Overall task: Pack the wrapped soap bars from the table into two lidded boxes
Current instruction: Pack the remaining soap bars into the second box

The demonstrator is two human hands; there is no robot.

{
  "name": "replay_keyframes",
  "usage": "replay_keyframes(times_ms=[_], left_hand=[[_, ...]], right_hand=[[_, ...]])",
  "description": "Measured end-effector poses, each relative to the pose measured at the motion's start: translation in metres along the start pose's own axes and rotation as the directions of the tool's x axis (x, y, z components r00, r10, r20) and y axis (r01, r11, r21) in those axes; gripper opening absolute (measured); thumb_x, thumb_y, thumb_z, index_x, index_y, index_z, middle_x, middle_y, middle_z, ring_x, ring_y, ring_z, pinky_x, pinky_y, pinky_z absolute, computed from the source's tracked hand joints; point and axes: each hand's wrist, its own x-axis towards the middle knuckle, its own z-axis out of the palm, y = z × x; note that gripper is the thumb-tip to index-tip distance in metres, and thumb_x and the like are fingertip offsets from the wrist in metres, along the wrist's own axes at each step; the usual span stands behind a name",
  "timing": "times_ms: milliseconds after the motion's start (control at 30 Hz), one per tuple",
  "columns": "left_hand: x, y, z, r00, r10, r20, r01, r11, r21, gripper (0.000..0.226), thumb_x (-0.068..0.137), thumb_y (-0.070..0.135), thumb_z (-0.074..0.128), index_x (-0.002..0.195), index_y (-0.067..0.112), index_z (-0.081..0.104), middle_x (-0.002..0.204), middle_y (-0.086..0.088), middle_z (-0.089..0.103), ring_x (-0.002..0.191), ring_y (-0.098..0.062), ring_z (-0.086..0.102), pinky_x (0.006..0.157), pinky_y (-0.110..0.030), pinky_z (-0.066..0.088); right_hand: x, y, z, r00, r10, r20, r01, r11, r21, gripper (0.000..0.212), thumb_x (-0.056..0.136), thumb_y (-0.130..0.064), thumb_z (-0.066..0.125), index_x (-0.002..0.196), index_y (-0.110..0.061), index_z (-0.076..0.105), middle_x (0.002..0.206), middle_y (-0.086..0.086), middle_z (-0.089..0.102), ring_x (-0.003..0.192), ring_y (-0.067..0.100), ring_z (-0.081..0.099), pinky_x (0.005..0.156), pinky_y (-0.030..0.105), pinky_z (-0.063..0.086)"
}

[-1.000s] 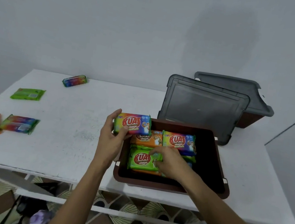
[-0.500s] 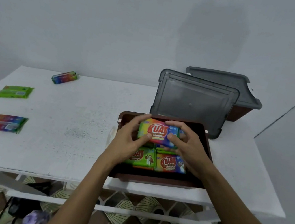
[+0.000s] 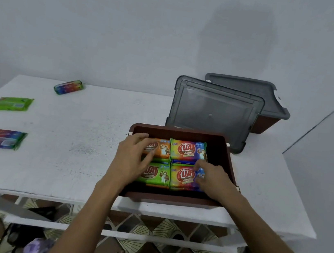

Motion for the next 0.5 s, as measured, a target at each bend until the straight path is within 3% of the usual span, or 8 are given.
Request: replay_keyframes(times_ms=[133, 233, 367, 500], left_hand=[[0.000, -0.006, -0.001, 1.000, 0.005, 0.013, -0.005, 1.000, -0.019, 0.034, 0.093, 0.035, 0.057, 0.124, 0.023, 0.064, 0.135, -0.003, 0.055, 0.124, -0.020, 0.050, 0.104, -0.042, 0.040], [-0.001, -0.014, -0.005, 1.000, 0.003, 0.025, -0.002, 0.998, -0.063, 0.034, 0.094, 0.033, 0.056, 0.126, 0.024, 0.062, 0.139, -0.001, 0.051, 0.127, -0.017, 0.045, 0.107, -0.039, 0.040], [0.005, -0.038, -0.016, 1.000, 0.009, -0.016, -0.011, 0.996, -0.084, 0.031, 0.096, 0.031, 0.052, 0.125, 0.025, 0.062, 0.136, 0.003, 0.051, 0.125, -0.011, 0.043, 0.104, -0.028, 0.038], [0.019, -0.084, -0.042, 0.994, -0.071, -0.078, 0.067, 0.996, -0.051, 0.028, 0.097, 0.029, 0.054, 0.123, 0.026, 0.063, 0.132, 0.003, 0.053, 0.123, -0.011, 0.045, 0.099, -0.018, 0.031]], right_hand=[[0.002, -0.007, -0.002, 0.998, -0.054, -0.023, 0.046, 0.966, -0.255, 0.037, 0.095, -0.041, 0.054, 0.128, -0.025, 0.045, 0.135, 0.008, 0.053, 0.112, 0.023, 0.059, 0.090, 0.035, 0.054], [0.006, -0.025, -0.013, 0.983, -0.096, -0.156, 0.037, 0.938, -0.346, 0.038, 0.097, -0.048, 0.047, 0.127, -0.025, 0.049, 0.121, 0.004, 0.063, 0.097, 0.018, 0.065, 0.080, 0.031, 0.055], [0.031, -0.070, -0.027, 0.914, -0.249, -0.321, 0.172, 0.953, -0.251, 0.023, 0.096, -0.044, 0.048, 0.109, -0.026, 0.054, 0.092, -0.003, 0.068, 0.073, 0.013, 0.063, 0.068, 0.034, 0.057], [0.077, -0.137, -0.025, 0.807, -0.433, -0.402, 0.388, 0.902, -0.191, 0.030, 0.095, -0.036, 0.051, 0.120, -0.021, 0.057, 0.099, 0.004, 0.065, 0.082, 0.020, 0.061, 0.067, 0.028, 0.045]])
